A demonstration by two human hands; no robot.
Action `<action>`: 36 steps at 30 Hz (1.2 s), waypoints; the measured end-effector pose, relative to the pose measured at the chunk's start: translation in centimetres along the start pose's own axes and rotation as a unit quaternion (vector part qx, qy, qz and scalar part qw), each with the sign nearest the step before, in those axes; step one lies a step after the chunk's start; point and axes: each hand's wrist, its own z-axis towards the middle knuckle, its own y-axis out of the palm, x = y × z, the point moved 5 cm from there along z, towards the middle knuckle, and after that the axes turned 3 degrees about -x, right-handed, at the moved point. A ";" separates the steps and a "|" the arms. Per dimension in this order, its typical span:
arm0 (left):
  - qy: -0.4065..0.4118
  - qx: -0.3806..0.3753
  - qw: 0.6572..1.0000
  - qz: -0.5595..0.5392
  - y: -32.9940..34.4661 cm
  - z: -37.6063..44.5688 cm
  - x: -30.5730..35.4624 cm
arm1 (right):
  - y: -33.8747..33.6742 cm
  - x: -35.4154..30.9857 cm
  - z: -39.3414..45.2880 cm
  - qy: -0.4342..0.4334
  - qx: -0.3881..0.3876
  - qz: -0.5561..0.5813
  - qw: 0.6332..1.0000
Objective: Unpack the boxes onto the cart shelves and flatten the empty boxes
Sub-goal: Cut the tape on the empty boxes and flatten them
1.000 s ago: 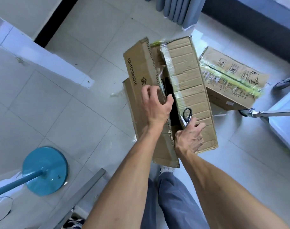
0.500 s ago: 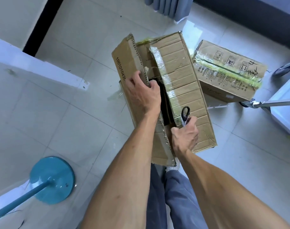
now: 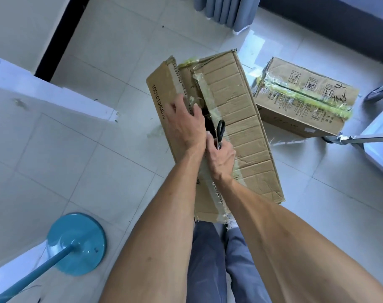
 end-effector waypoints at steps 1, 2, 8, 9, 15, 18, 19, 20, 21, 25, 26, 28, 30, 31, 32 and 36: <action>0.005 -0.008 1.000 0.002 -0.1 0.5 0.3 | 0.1 0.3 -0.4 -0.019 0.001 -0.014 1.000; 0.005 -0.016 1.000 0.003 0.0 1.0 0.4 | 0.2 0.6 -0.7 -0.033 -0.002 -0.032 0.999; -0.025 -0.038 0.996 -0.080 0.3 1.5 -1.5 | 0.8 1.3 -1.2 -0.093 -0.036 -0.132 0.986; -0.041 -0.027 0.993 -0.106 0.3 1.4 -2.1 | 0.9 1.3 -1.0 -0.075 -0.047 -0.107 0.990; -0.144 0.044 0.979 -0.134 -0.8 3.1 -5.4 | 3.0 1.9 -1.4 0.139 -0.182 0.138 0.964; -0.089 0.044 0.990 -0.102 -1.7 3.6 -5.2 | 3.7 1.7 -1.7 0.146 -0.226 0.158 0.950; -0.037 0.044 0.995 -0.084 -1.8 3.6 -5.0 | 3.9 1.5 -1.8 0.144 -0.235 0.153 0.949; 0.022 0.037 0.997 -0.067 -1.8 3.7 -4.8 | 4.1 1.4 -1.9 0.142 -0.243 0.148 0.948; 0.073 0.024 0.996 -0.055 -1.7 3.7 -4.5 | 4.2 1.2 -2.0 0.139 -0.250 0.146 0.947; 0.111 -0.067 0.991 -0.045 -0.7 3.4 -4.3 | 4.5 1.4 -2.3 0.150 -0.236 0.150 0.948; 0.112 -0.084 0.990 -0.026 -0.6 3.1 -4.2 | 4.5 1.6 -2.3 0.153 -0.230 0.151 0.949; 0.129 -0.114 0.984 0.033 -0.3 2.8 -3.9 | 4.5 1.8 -2.3 0.158 -0.219 0.149 0.951; 0.129 -0.137 0.979 0.084 -0.1 2.9 -4.1 | 4.7 2.1 -2.0 0.178 -0.216 0.164 0.946; 0.109 -0.139 0.980 0.093 -0.1 2.9 -4.3 | 4.7 2.2 -1.8 0.185 -0.220 0.160 0.944; 0.085 -0.134 0.983 0.090 -0.2 2.9 -4.5 | 4.5 2.2 -1.6 0.185 -0.225 0.136 0.947; 0.077 -0.062 0.995 -0.016 -2.0 2.7 -4.5 | 3.4 2.2 -1.1 0.045 -0.195 -0.120 0.972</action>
